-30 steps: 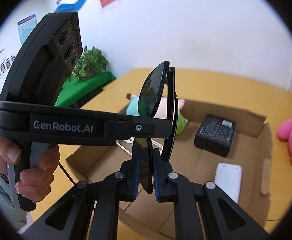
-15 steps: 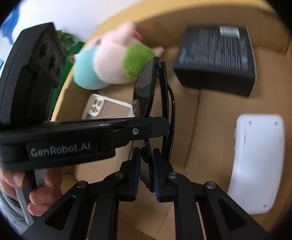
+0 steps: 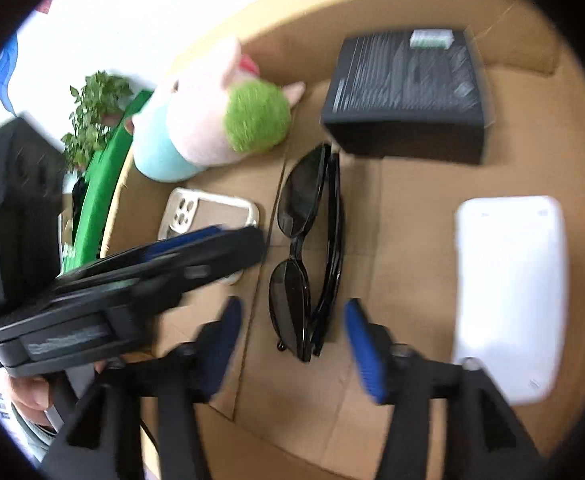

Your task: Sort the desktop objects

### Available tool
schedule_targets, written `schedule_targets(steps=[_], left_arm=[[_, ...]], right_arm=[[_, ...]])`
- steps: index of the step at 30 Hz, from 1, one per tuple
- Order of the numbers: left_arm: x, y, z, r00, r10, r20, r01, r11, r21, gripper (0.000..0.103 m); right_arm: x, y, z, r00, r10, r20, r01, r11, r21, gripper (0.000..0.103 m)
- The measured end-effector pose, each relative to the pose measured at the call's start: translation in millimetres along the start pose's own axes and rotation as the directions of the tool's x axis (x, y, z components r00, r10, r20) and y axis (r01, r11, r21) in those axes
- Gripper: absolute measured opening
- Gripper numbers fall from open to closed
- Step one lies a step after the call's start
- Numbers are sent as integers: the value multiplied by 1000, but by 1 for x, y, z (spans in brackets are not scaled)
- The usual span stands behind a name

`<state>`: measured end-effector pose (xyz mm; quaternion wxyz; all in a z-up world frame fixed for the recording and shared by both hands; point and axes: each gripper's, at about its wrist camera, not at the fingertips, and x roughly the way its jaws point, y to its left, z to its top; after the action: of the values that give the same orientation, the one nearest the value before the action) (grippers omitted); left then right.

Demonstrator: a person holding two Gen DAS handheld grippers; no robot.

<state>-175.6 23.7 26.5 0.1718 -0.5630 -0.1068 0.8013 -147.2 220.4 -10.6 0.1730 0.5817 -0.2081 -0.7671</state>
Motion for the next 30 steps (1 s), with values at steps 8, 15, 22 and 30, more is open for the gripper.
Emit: schedule_targets(steps=[8, 15, 22, 30], left_arm=[[-152, -6, -67, 866, 216, 450, -285, 954, 91, 102], [-166, -3, -177, 574, 288, 766, -539, 837, 89, 103], [-91, 5, -204, 634, 261, 728, -464, 882, 88, 103], [-69, 22, -205, 665, 289, 688, -403, 915, 5, 103]], right_arm=[[-93, 30, -51, 964, -55, 261, 79, 993, -85, 77], [-107, 47, -154, 689, -175, 704, 333, 939, -92, 85], [-45, 35, -175, 629, -319, 709, 520, 850, -79, 85], [-46, 17, -177, 592, -330, 735, 514, 857, -29, 86]])
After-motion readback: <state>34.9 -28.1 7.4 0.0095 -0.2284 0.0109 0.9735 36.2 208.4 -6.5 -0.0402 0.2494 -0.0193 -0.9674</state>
